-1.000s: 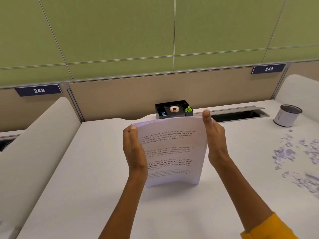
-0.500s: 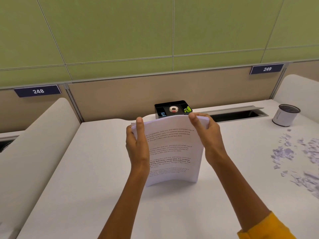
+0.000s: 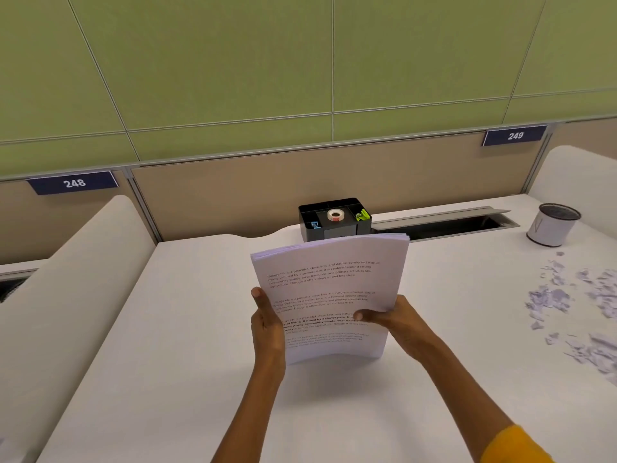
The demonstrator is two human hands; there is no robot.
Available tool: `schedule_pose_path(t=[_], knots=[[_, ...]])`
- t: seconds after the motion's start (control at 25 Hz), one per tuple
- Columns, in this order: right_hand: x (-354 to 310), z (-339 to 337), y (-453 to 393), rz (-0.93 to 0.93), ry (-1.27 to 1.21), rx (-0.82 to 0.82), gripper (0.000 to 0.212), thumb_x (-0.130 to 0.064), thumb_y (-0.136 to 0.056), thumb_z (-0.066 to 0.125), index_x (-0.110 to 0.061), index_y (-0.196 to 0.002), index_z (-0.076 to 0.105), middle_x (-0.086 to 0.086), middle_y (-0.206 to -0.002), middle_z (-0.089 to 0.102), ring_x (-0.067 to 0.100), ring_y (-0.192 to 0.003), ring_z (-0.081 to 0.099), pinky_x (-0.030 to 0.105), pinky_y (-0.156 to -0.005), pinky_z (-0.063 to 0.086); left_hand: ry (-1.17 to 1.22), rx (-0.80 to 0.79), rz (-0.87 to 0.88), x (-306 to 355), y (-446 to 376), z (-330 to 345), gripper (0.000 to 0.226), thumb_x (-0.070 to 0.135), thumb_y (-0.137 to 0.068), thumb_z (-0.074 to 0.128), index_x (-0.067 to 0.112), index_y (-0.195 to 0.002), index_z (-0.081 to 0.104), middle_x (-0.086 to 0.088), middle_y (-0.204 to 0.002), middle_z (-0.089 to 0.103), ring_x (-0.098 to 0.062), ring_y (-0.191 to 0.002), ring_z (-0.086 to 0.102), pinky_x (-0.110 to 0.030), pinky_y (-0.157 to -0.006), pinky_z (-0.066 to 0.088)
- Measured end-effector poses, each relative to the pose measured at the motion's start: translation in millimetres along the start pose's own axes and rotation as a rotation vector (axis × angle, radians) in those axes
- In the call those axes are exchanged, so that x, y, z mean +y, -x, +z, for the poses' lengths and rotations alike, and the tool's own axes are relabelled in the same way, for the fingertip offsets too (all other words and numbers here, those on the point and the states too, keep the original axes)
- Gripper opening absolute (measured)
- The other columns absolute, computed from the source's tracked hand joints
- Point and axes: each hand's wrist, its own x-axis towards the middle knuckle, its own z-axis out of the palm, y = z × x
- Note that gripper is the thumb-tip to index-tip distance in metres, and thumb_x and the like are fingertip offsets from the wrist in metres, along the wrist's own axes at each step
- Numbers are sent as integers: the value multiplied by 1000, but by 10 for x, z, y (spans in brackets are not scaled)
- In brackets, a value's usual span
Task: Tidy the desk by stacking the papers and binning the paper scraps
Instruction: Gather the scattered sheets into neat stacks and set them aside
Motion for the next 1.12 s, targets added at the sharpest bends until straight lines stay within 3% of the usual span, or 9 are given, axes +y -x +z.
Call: schedule_pose_path(t=[0.12,0.32,0.52,0.76,1.12], knots=[[-25,28,-75,-21,-20,7,54,-26,-55,82,-24,-106,67,4,-104,72,29,-97,67,52,-86,54,50,59,-13,14,-55,-8,54,59,-91,18,25,-90,60,-7,-87,68,-35,-82,64,-34,-65,48],[12,43,-93,-23,-9,-13,48,-21,-56,82,-23,-102,70,4,-102,73,28,-95,67,51,-86,55,59,55,-28,-27,-33,10,59,66,-82,17,27,-93,60,-6,-90,68,-34,-83,64,-34,-66,49],[16,46,-142,-40,-35,23,46,-20,-55,83,-25,-100,71,4,-101,73,29,-95,68,50,-85,55,80,81,-6,36,-30,40,57,67,-78,18,31,-96,59,-3,-90,67,-27,-80,63,-31,-65,48],[122,60,-132,-21,-38,47,47,-23,-52,83,-25,-98,71,5,-101,73,31,-95,66,51,-87,54,43,65,-31,-96,-13,48,63,67,-82,15,28,-107,59,-4,-97,68,-31,-87,64,-36,-69,51],[182,37,-172,-35,-38,38,49,-26,-51,85,-22,-98,72,5,-101,73,30,-95,66,51,-87,54,19,37,-28,-102,-16,46,57,60,-90,13,31,-111,57,0,-100,66,-25,-88,61,-29,-64,47]])
